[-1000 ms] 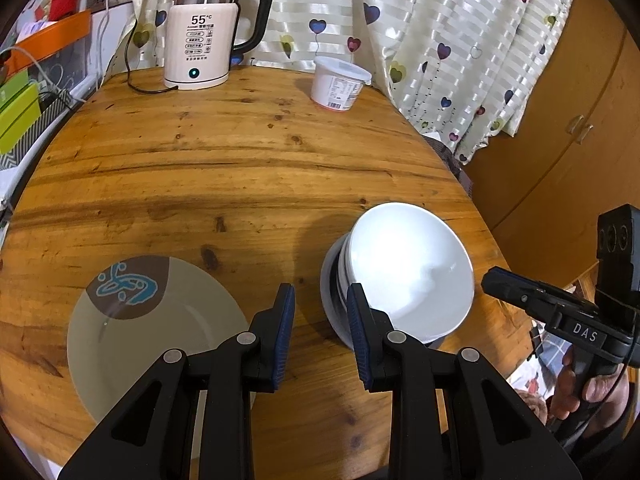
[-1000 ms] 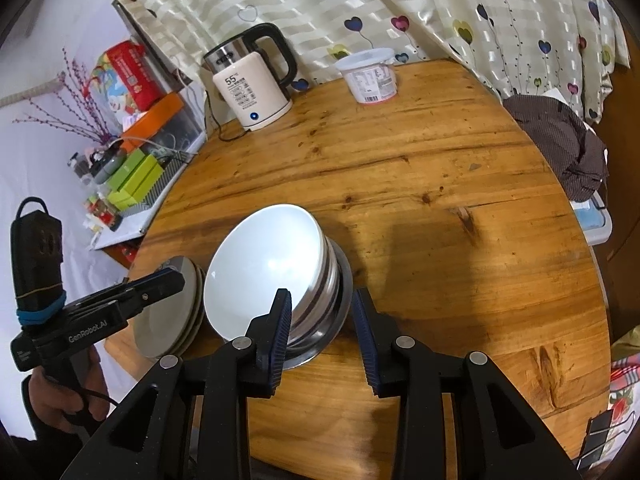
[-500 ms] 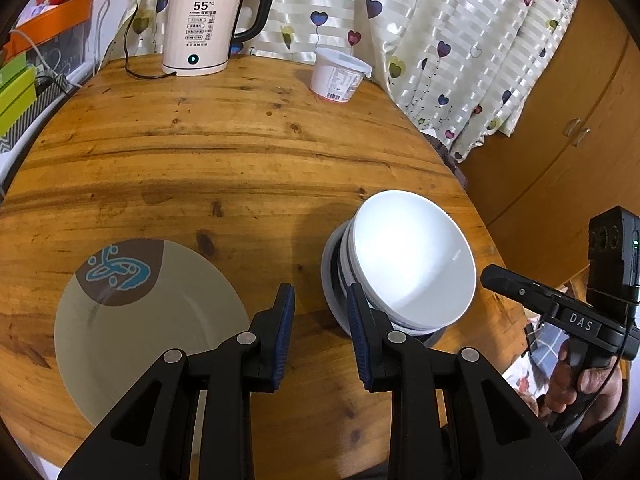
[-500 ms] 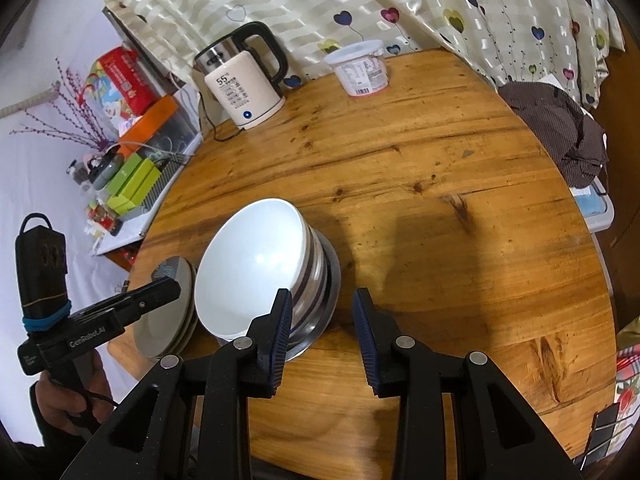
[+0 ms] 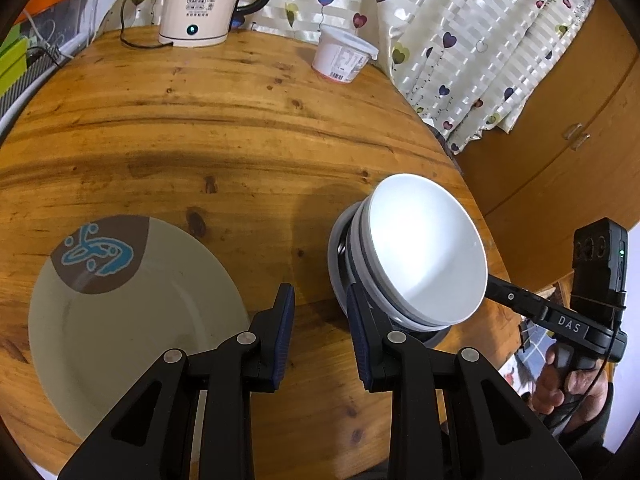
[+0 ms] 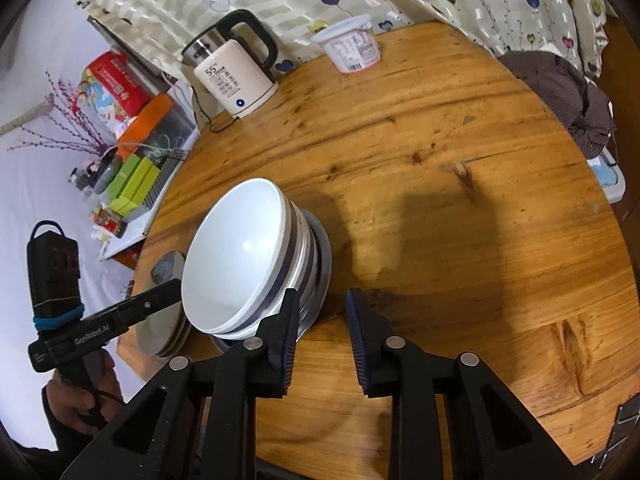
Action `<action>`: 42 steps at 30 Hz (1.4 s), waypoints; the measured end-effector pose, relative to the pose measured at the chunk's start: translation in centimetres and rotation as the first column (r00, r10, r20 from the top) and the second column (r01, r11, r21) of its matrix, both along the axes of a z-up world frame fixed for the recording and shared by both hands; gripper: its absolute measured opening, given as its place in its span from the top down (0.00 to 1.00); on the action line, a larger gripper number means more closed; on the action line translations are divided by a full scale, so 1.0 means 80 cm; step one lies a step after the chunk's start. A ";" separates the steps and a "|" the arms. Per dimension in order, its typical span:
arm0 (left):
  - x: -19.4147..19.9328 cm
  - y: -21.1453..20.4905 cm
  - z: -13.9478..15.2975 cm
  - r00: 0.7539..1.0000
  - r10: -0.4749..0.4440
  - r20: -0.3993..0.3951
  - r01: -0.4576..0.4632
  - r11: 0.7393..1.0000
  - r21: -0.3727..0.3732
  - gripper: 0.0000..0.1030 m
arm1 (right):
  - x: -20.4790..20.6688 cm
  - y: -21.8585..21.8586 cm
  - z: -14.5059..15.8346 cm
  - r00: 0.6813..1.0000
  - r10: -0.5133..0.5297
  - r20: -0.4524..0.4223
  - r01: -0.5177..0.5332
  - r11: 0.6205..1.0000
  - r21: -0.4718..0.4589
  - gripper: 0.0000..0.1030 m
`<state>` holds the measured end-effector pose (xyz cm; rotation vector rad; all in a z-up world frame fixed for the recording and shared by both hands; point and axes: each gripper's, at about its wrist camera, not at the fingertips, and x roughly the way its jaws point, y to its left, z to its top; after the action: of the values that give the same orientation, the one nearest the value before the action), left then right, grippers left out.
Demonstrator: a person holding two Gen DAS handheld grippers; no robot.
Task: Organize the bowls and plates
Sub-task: 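Grasp the rim of the nested bowl stack with both grippers, then carry the nested bowls with both grippers over the beige plate stack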
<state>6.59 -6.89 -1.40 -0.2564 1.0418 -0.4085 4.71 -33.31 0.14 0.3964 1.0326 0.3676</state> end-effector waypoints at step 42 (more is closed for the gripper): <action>0.033 0.006 -0.034 0.988 -0.126 -0.091 0.101 0.965 -0.242 0.91 | 0.022 -0.021 -0.031 0.996 0.050 -0.075 -0.032 0.973 0.230 0.93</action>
<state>9.20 -6.45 -4.11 -0.4365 1.1155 -0.6308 6.45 -34.99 -2.32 0.6009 1.0816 0.5136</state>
